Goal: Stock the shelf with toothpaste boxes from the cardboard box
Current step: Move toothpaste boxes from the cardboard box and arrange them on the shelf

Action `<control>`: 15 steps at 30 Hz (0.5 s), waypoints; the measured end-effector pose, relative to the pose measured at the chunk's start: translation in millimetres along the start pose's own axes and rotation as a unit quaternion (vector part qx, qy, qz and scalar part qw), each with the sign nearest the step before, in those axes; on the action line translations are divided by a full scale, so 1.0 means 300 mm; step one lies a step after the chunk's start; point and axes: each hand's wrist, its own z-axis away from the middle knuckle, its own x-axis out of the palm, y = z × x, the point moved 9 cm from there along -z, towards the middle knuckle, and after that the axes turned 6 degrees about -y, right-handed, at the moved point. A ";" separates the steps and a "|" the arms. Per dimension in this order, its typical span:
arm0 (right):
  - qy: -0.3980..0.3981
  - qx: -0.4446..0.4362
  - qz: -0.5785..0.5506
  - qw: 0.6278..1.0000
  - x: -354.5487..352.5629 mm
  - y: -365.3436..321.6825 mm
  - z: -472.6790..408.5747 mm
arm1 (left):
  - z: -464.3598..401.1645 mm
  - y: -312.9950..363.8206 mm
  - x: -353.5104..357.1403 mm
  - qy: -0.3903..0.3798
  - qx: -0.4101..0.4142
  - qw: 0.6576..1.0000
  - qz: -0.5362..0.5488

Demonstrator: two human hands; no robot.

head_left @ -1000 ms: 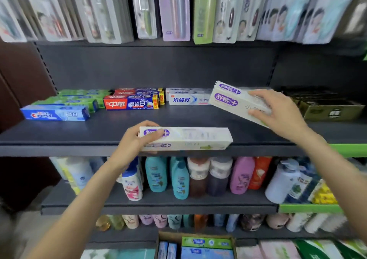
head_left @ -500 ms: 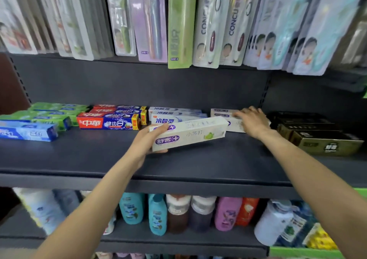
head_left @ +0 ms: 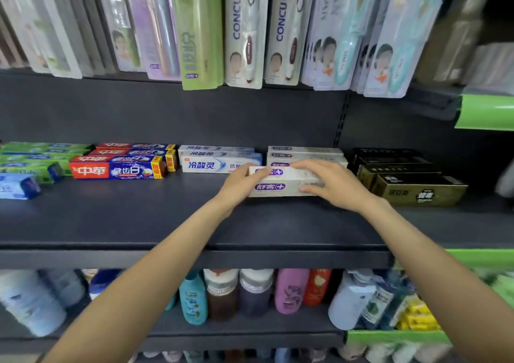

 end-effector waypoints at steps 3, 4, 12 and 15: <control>-0.015 0.044 0.069 0.997 0.017 0.133 -0.036 | -0.052 0.000 -0.005 0.053 0.025 0.991 -0.119; -0.016 0.072 0.096 0.993 0.030 0.177 -0.043 | -0.068 -0.015 0.008 0.036 0.017 0.992 -0.117; 0.155 0.056 0.054 0.985 0.020 0.002 0.044 | 0.019 0.047 0.037 0.064 0.099 0.971 -0.206; 0.183 0.014 0.016 0.983 0.024 -0.181 0.160 | 0.206 0.120 0.018 0.110 0.235 0.916 -0.305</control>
